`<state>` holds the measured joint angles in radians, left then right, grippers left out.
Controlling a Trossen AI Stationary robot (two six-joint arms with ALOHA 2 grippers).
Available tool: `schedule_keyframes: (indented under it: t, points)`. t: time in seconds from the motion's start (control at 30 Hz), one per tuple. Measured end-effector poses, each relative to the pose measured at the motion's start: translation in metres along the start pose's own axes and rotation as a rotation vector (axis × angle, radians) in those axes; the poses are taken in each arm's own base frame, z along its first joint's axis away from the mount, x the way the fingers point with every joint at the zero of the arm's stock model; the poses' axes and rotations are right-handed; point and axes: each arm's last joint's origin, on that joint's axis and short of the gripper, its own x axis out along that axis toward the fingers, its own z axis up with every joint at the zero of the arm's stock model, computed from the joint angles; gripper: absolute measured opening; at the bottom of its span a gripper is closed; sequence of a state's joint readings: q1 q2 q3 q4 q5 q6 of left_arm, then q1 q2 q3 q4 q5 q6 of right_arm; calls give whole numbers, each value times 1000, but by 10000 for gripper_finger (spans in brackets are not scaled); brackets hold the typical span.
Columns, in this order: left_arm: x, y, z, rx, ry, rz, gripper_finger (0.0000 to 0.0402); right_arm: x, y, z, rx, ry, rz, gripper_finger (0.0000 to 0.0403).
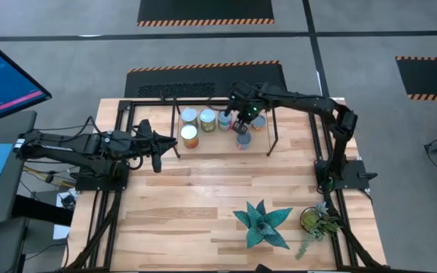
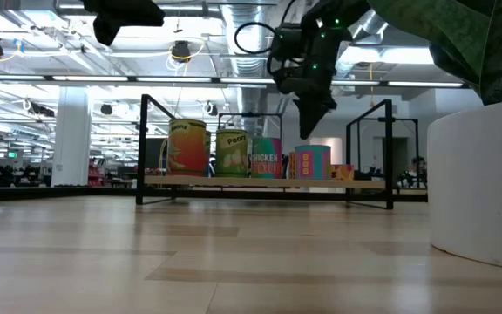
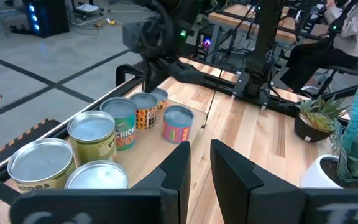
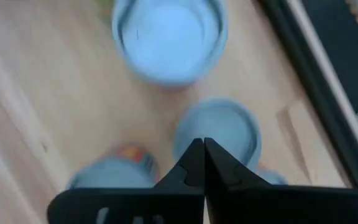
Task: Pick and place cans onto a shelf
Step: Return to Home Position
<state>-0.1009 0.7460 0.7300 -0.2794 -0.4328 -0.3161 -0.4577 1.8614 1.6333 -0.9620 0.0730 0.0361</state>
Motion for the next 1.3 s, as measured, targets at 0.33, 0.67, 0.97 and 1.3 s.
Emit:
schedule_keyframes:
  t: [0.33,0.67,0.97,1.3]
  points:
    - [0,0,0,1,0,0,52,0,14,-17,-38,155,-4,11]
    - [0,0,0,2,2,1,52,-5,43,-28,-100,229,-30,11]
    - [0,0,0,2,2,0,52,-9,57,-37,-91,288,-49,11]
    - [0,0,0,1,3,1,52,-66,85,-56,-148,163,-93,20]
